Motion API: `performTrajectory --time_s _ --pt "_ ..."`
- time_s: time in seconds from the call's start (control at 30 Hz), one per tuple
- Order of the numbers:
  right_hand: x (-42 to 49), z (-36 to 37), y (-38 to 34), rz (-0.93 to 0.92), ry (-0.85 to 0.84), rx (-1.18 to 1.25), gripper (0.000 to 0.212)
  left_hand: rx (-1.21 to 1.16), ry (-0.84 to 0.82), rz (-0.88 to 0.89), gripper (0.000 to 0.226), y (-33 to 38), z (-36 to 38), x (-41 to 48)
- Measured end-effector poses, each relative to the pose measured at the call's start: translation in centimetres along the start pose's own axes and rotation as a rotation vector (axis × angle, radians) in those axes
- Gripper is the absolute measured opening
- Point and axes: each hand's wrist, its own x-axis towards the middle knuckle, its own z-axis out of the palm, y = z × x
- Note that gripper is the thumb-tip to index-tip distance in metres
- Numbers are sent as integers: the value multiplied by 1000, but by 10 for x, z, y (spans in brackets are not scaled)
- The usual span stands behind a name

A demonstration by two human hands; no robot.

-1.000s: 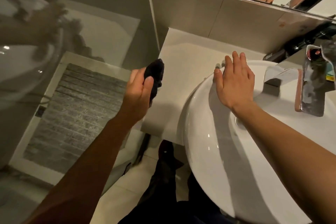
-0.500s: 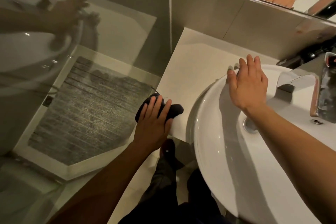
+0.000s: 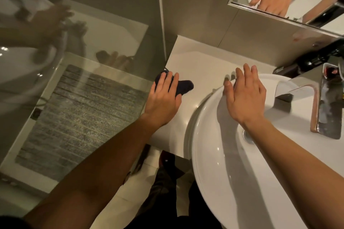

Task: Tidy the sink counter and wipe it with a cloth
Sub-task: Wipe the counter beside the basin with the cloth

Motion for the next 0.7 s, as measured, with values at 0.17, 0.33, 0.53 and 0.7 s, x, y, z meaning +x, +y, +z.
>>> performTrajectory --time_s 0.17,0.33,0.53,0.7 --pt "0 -1 -1 1 -19 -21 64 -47 -28 5 65 3 2 55" --pt "-1 -2 -2 6 -18 -39 66 -60 -63 -2 67 7 -1 99" --pt "0 -2 -3 11 -22 -61 67 -123 -20 -21 69 9 1 129" --pt "-1 -2 -2 7 -30 -52 67 -154 10 -33 65 10 0 152"
